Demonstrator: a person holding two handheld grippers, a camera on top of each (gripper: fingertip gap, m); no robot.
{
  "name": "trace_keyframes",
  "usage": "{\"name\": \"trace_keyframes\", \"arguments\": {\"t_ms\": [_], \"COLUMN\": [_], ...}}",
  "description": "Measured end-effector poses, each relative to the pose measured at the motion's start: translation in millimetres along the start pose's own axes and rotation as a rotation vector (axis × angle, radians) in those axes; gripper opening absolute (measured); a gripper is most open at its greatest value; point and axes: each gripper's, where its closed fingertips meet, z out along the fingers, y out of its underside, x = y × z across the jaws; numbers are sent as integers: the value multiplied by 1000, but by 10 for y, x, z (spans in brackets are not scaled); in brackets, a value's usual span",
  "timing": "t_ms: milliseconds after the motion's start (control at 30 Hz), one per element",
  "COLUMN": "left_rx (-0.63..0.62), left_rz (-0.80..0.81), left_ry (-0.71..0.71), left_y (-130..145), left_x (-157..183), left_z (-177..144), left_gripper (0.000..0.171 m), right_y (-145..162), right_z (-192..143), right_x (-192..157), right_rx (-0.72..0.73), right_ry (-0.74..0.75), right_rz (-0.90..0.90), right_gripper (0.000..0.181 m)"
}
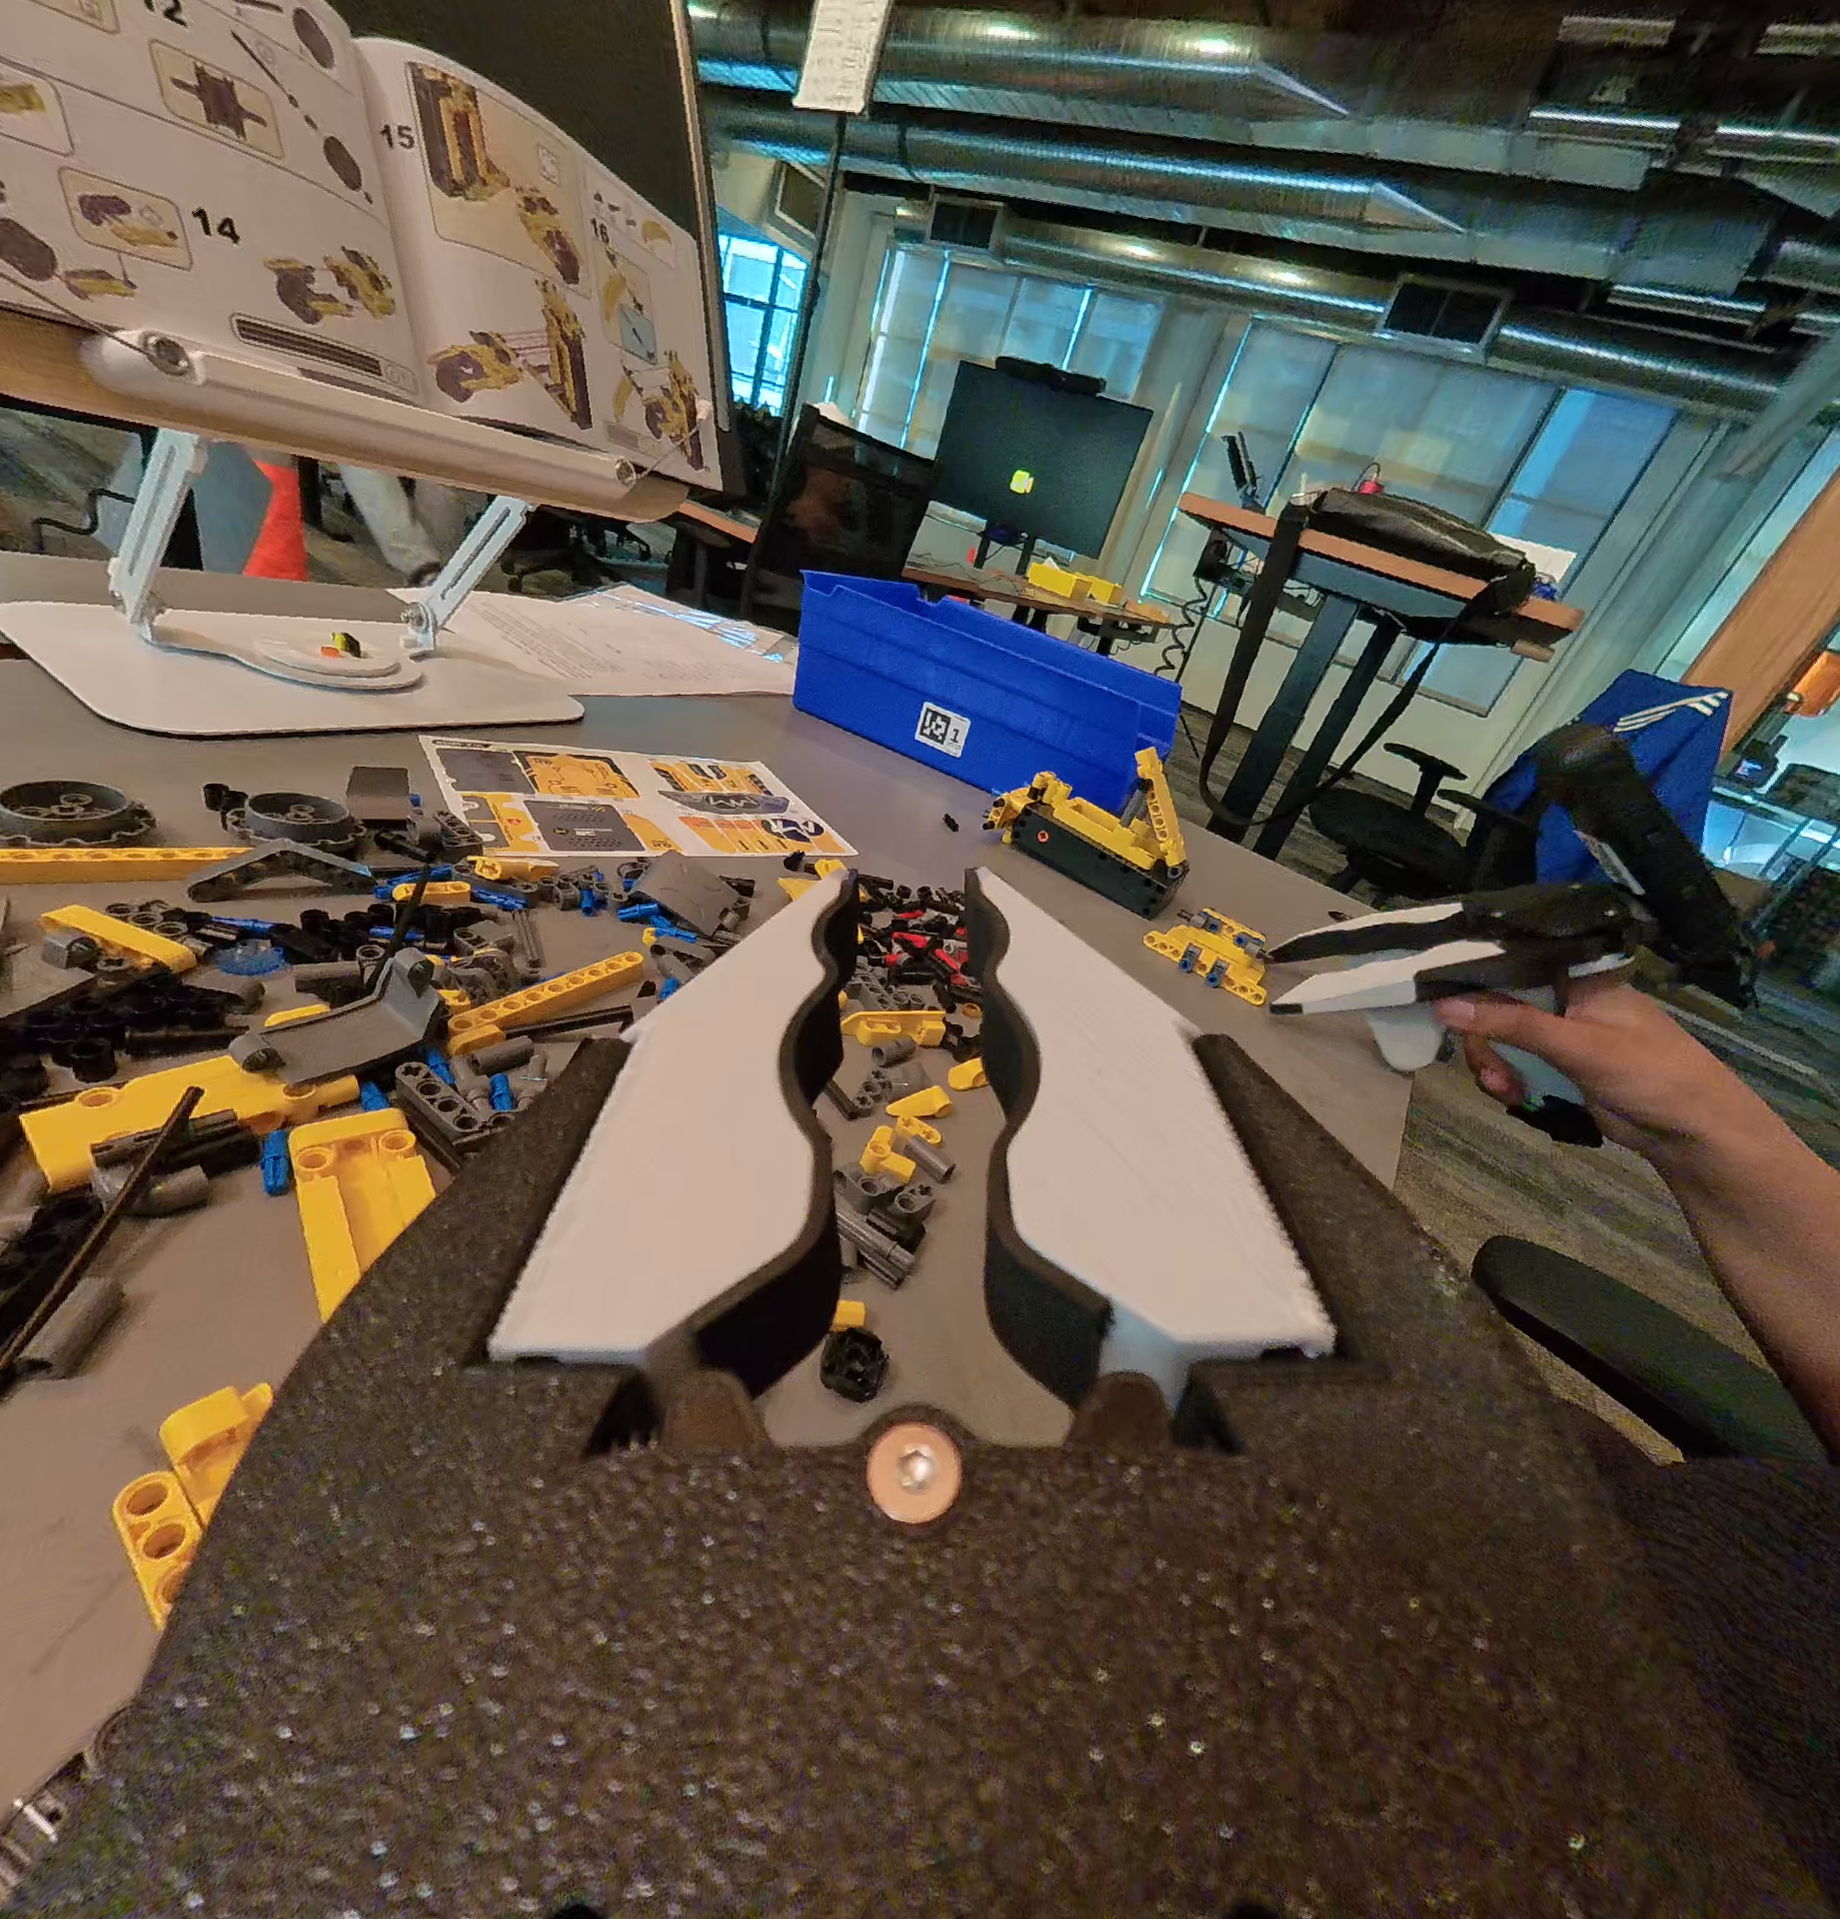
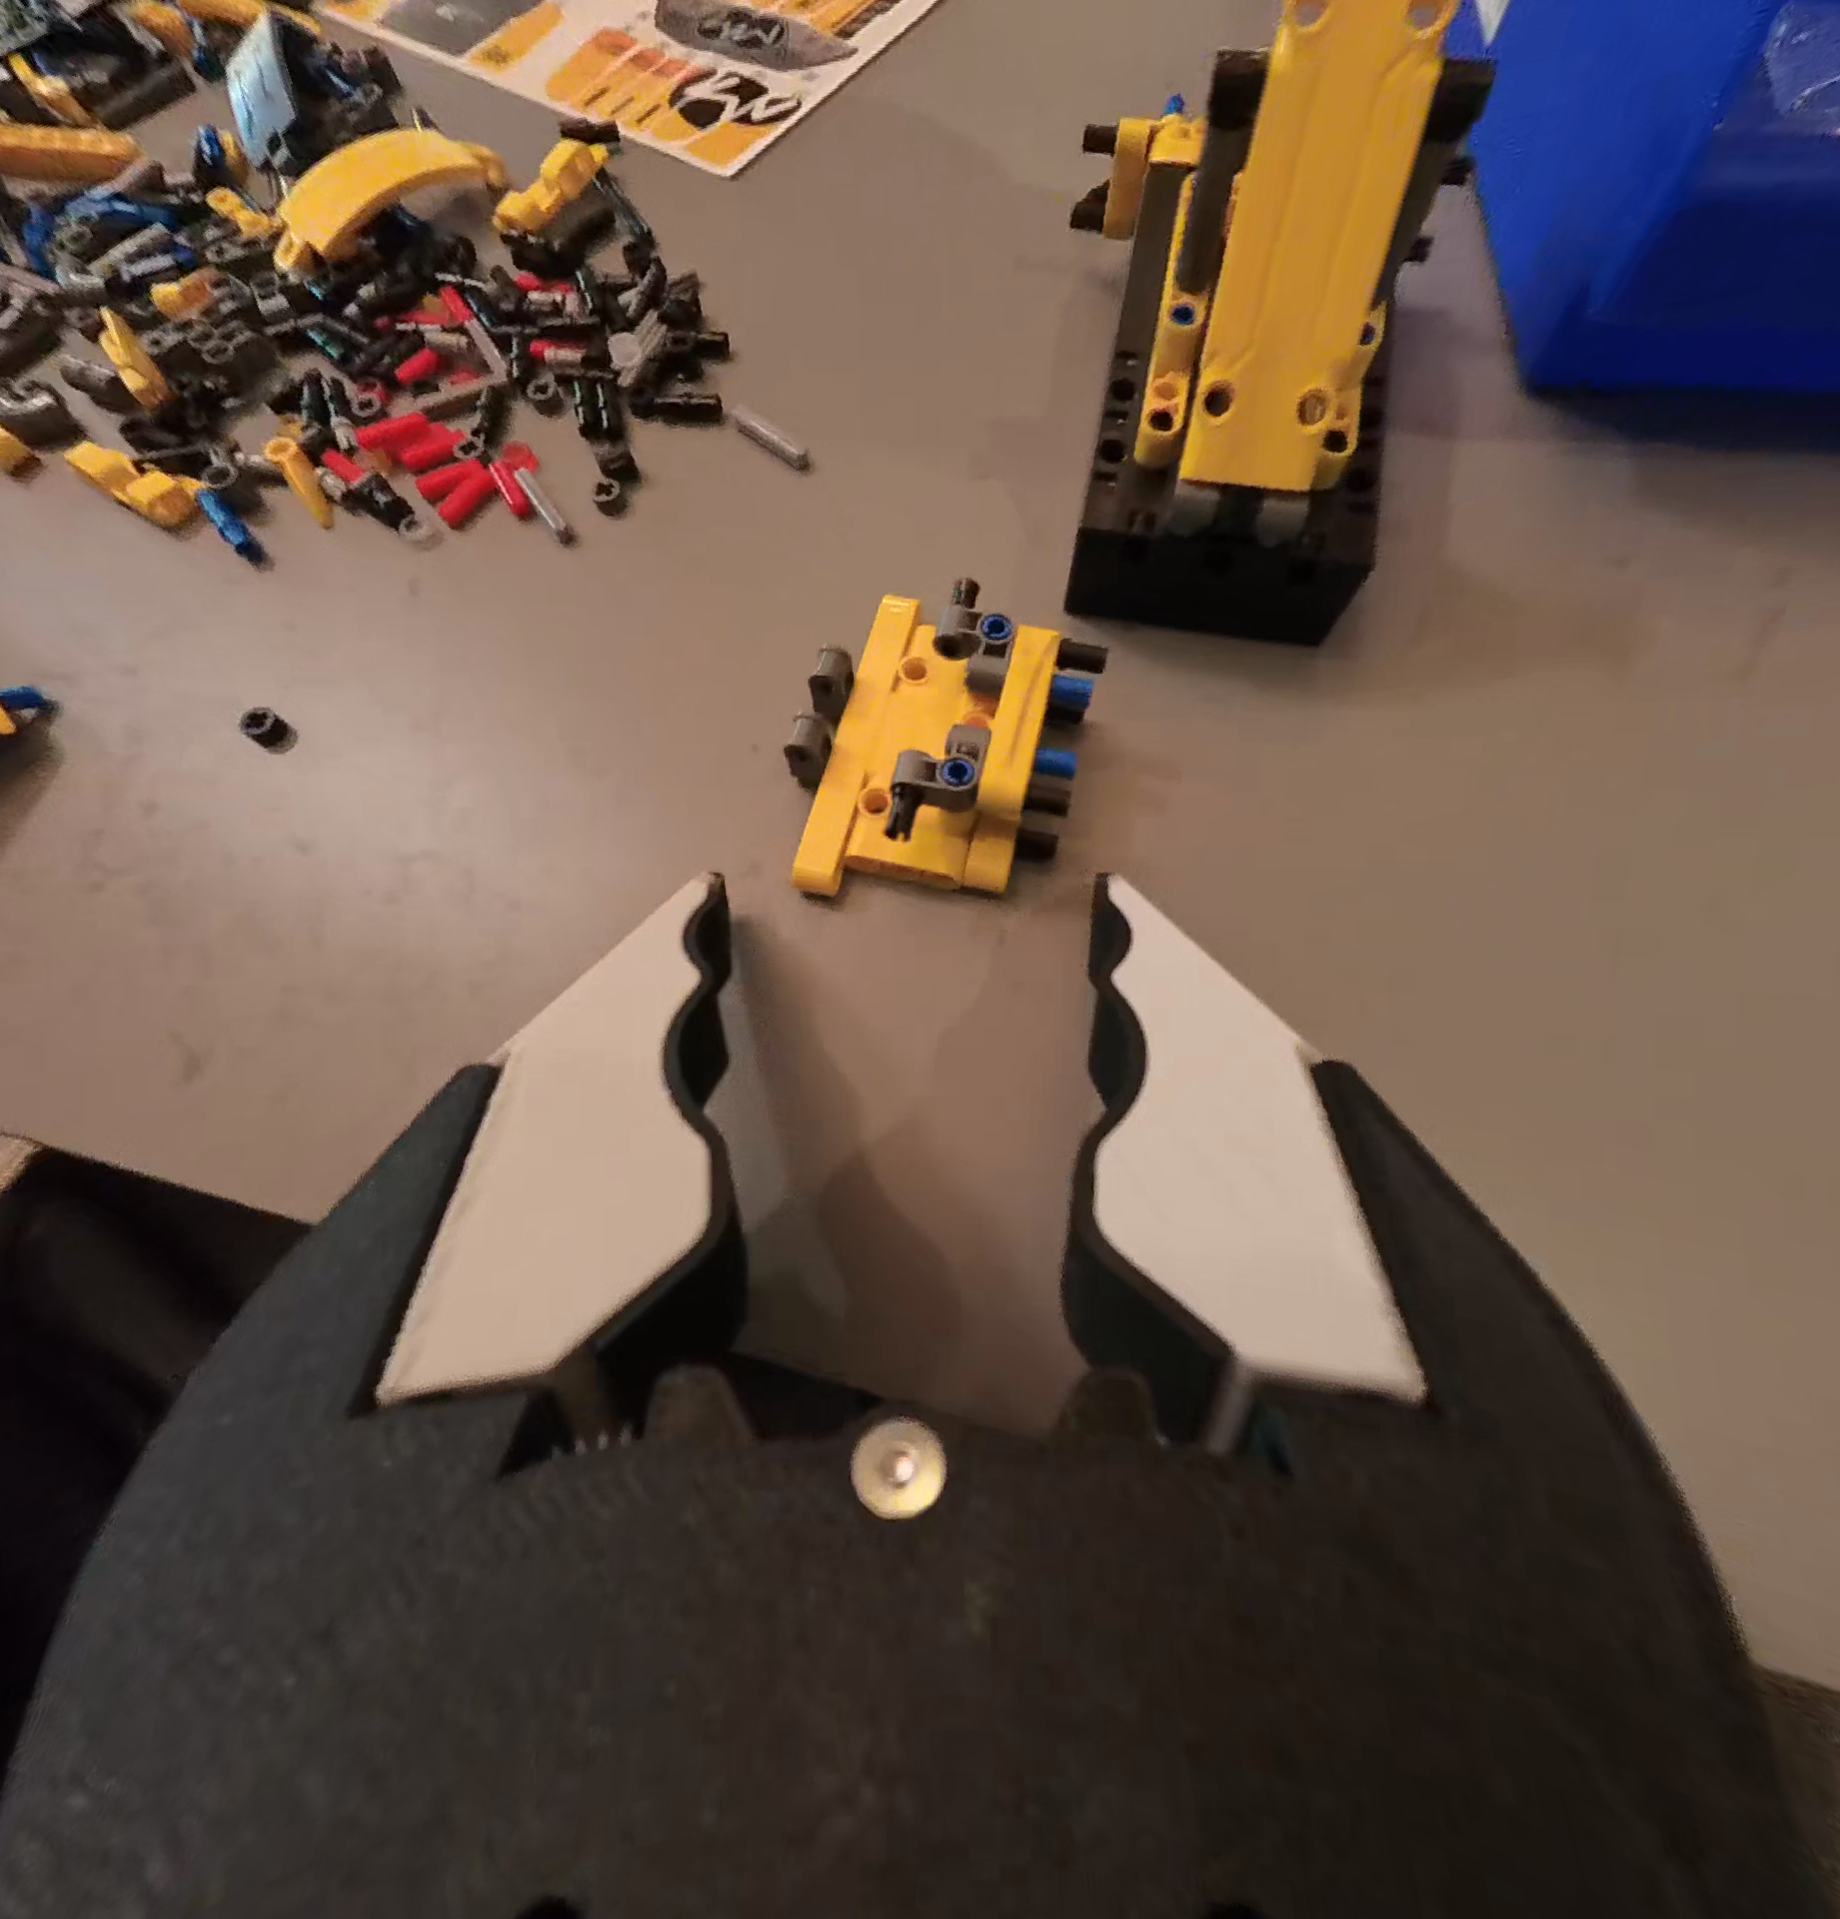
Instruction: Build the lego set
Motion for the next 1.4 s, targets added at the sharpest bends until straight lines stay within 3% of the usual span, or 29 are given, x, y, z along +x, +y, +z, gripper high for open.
{"name": "trace_keyframes", "arguments": {"t_ms": [133, 233, 433, 867, 1100, 1400], "left_rx": [0, 3, 4, 5, 4, 6], "left_rz": [-2, 0, 3, -3, -6, -6], "left_ry": [0, 0, 3, 3, 2, 7], "left_y": [1, -3, -4, -5, -4, -5], "left_x": [-2, -1, 6, 0, -2, 5], "left_z": [1, -2, -3, -3, -1, -2], "left_gripper": [19, 19, 20, 20, 20, 20], "right_y": [-33, -45, -48, 20, 183, 221], "right_z": [104, 124, 122, 65, -136, -171], "right_x": [-53, -78, -87, -646, -1274, -1226], "right_rx": [-9, -21, -19, -58, -71, -84], "right_ry": [13, 6, -19, -343, -641, -658], "right_rz": [-27, -41, -57, -296, -490, -561], "right_gripper": [67, 51, 51, 51, 51, 51]}}
